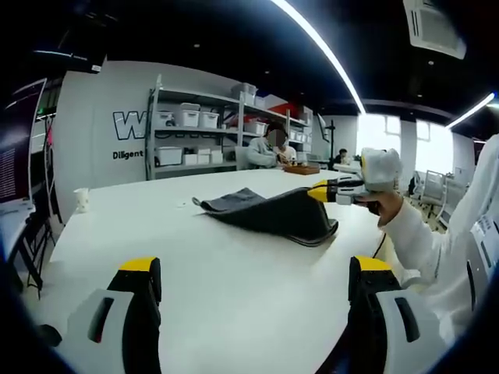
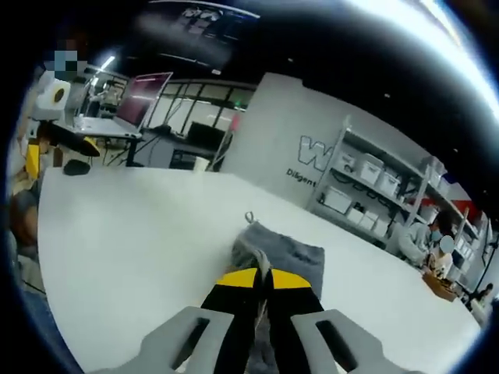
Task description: Open the folded towel by lifting each exposed corner and separating the folded layers until the towel lies flat within the target outline without major curled edges
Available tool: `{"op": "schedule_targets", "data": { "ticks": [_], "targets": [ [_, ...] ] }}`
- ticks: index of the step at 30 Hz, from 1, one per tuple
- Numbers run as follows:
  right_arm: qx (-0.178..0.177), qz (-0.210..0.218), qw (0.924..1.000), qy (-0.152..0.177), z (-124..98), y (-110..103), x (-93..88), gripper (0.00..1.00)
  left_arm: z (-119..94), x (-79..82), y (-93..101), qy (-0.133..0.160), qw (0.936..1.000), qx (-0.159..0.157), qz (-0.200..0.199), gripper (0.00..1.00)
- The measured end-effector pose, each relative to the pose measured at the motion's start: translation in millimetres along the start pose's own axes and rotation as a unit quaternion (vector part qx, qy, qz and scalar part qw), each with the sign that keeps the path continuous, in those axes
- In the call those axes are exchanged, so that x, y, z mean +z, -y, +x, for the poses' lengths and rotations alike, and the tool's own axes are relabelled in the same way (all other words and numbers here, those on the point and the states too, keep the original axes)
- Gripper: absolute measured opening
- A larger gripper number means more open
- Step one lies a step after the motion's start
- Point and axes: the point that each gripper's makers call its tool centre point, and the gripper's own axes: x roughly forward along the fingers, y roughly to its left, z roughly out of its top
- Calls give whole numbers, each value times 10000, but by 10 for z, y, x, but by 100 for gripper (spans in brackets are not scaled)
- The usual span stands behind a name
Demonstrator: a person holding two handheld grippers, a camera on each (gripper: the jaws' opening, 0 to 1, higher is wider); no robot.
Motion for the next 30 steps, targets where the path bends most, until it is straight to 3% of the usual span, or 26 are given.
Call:
{"op": "schedule_targets", "data": {
  "ticks": [5,30],
  "targets": [
    [-317,-111,9994,-45,-16,177,-13,0,2,-3,2,1,10000,4,-3,99],
    [-1239,-245,9915,-322,-176,901,-198,0,6,-16,-18,-33,10000,14,-28,99]
  ]
}}
